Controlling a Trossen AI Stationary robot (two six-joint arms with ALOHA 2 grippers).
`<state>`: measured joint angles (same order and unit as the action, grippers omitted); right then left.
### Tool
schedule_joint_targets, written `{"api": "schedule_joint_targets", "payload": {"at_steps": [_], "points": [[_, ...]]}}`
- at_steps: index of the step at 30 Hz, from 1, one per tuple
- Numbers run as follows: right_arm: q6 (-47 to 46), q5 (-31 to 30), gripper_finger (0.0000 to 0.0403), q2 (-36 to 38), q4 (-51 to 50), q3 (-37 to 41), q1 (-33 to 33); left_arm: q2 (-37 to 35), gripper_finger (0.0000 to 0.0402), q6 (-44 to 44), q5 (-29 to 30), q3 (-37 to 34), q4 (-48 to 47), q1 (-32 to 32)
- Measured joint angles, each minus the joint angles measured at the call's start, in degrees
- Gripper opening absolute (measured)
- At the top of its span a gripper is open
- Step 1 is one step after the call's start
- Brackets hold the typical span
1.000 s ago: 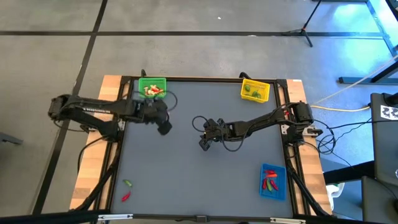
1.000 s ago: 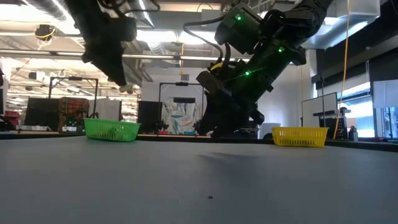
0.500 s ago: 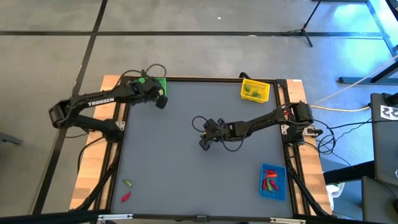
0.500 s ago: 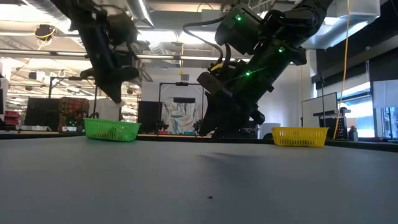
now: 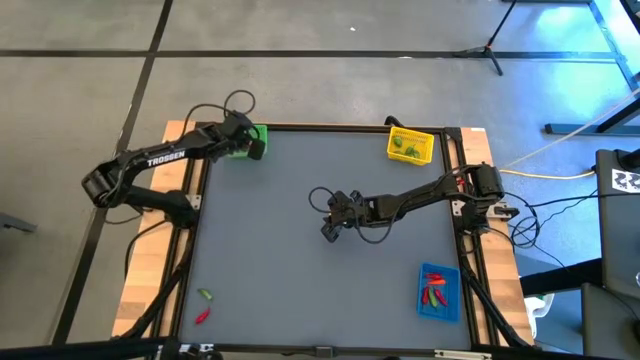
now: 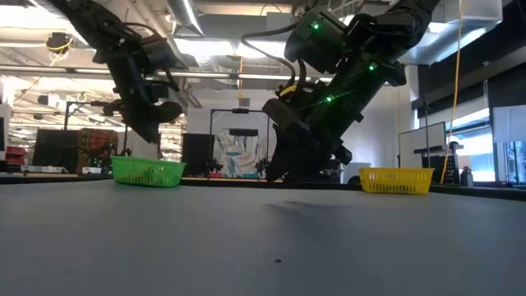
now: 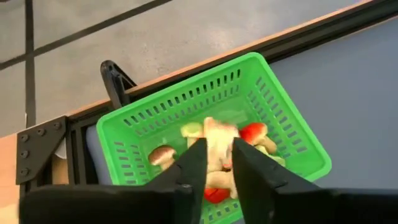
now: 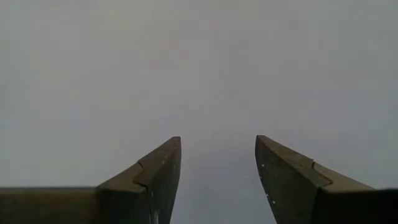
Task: Sort produce into baskets
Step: Put the red mushroom into the green bin, then put the green chili pepper into the blue bin
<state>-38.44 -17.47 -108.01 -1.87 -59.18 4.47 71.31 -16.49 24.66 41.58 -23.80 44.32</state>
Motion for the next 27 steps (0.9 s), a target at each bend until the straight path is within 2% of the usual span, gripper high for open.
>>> {"api": "schedule_joint_targets", "payload": {"at_steps": [5, 10, 13, 17, 27], "points": [[1.2, 0.0, 0.0207, 0.0, 0.0, 0.0, 0.0, 0.0, 0.0121, 0.8, -2.8, 0.4, -0.6, 0.4], [1.3, 0.0, 0.0207, 0.0, 0.1, 0.0, 0.0, -1.4, 0.0145, 3.2, -11.5, 2.4, -2.2, -4.1], [1.3, 0.0, 0.0207, 0.0, 0.3, 0.0, 0.0, -3.1, 0.0147, 3.6, -18.4, 3.0, -2.2, -9.5], [1.3, 0.0, 0.0207, 0.0, 0.8, 0.0, 0.0, -4.6, 0.0147, 5.6, -24.5, 3.1, -2.7, -18.4], [1.3, 0.0, 0.0207, 0.0, 0.8, 0.0, 0.0, -4.5, 0.0148, 0.0, -25.8, 3.1, -2.8, -41.5]]}}
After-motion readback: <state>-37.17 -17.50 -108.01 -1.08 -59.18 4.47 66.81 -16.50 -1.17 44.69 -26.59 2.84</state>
